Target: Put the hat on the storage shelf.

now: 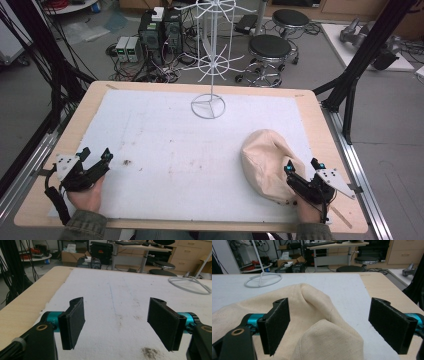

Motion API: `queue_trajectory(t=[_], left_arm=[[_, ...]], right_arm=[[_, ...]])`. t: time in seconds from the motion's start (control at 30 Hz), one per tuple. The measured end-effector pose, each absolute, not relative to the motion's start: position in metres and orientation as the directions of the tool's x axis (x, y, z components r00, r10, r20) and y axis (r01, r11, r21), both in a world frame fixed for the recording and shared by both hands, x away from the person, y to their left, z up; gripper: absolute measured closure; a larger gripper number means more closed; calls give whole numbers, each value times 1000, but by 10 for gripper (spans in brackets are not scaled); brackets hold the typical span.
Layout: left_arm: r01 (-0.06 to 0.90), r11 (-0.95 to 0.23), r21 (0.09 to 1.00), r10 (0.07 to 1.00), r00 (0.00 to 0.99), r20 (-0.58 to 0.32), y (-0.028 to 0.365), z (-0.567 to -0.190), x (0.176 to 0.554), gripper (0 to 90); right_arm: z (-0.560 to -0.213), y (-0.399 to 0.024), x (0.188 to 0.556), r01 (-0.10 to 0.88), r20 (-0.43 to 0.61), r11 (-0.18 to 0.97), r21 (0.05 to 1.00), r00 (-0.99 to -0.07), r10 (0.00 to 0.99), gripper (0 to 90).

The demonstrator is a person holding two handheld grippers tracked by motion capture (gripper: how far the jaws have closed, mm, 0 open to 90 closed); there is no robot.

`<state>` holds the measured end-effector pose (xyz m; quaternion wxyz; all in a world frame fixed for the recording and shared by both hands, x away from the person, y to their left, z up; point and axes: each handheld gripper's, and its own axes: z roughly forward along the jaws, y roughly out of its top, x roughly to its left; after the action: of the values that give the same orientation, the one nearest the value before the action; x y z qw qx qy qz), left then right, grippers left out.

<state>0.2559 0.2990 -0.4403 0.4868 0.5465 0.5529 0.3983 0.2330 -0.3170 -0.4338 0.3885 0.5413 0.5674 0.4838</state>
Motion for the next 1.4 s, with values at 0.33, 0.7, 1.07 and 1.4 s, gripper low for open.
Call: queue_trajectory(t=[0.33, 0.7, 1.07, 1.4], left_arm=[[216, 88, 972, 991, 75, -107, 298, -440, 256, 300], [217, 89, 972, 991, 77, -108, 298, -440, 256, 301], [214, 87, 973, 991, 78, -106, 298, -440, 256, 301], [211, 87, 974, 991, 78, -105, 297, -440, 256, 301]], right_arm=[[-434, -318, 233, 236, 80, -51, 971, -112, 990, 163], [-434, -318, 233, 239, 82, -53, 969, -111, 990, 163], [-434, -319, 233, 244, 86, -57, 968, -108, 990, 162], [-432, -314, 237, 239, 41, -13, 971, -115, 993, 163]])
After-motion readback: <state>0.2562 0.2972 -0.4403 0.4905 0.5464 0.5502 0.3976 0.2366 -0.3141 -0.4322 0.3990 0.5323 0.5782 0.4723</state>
